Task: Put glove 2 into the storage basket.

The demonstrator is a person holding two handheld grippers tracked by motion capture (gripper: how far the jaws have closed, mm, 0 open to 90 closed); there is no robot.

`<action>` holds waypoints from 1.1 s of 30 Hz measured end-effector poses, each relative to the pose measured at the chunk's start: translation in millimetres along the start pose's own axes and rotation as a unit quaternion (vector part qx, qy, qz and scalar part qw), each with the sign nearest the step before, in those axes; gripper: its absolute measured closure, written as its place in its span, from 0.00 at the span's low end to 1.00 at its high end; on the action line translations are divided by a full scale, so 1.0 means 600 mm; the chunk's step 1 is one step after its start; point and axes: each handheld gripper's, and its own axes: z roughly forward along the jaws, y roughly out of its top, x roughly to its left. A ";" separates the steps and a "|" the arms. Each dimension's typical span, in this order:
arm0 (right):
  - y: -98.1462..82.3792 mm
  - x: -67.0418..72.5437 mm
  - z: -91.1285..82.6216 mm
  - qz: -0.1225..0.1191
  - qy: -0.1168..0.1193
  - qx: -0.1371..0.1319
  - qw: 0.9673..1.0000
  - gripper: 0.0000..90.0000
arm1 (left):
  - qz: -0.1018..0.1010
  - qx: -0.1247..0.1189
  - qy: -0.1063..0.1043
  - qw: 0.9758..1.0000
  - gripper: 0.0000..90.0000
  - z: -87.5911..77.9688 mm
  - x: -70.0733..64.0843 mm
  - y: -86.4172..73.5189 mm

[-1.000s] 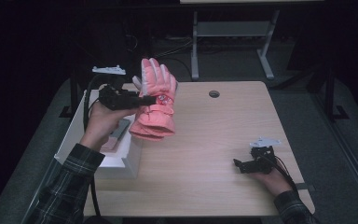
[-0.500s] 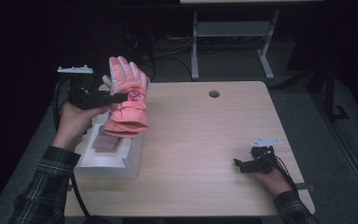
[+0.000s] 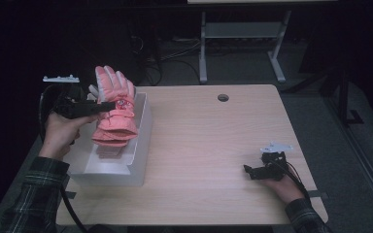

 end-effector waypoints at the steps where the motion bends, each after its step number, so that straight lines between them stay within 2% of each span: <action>1: 0.000 0.000 0.000 0.000 0.000 0.000 1.000 0.03 | -0.001 0.003 0.003 1.000 0.67 0.001 0.004 -0.003; 9: 0.000 0.000 0.000 0.001 0.000 0.000 1.000 0.03 | -0.013 0.028 0.015 0.999 0.67 0.020 0.035 -0.031; 15: 0.000 0.000 0.000 0.000 -0.001 0.000 1.000 0.03 | -0.018 0.048 0.025 0.998 0.67 0.044 0.052 -0.050; 17: 0.000 0.000 0.000 0.000 -0.001 0.000 1.000 0.03 | -0.026 0.056 0.024 0.998 0.67 0.055 0.058 -0.059; 22: 0.000 0.000 0.000 0.000 -0.001 0.000 1.000 0.03 | -0.024 0.083 0.025 0.996 0.67 0.082 0.067 -0.080; 25: 0.000 0.000 0.000 0.000 -0.001 0.000 1.000 0.03 | -0.030 0.089 0.023 0.995 0.66 0.093 0.072 -0.090; 29: 0.000 0.000 0.000 0.001 -0.001 0.000 1.000 0.03 | -0.022 0.113 0.023 0.993 0.66 0.114 0.071 -0.100; 33: 0.000 0.000 0.000 0.000 -0.001 0.000 1.000 0.03 | -0.027 0.122 0.015 0.992 0.66 0.134 0.079 -0.114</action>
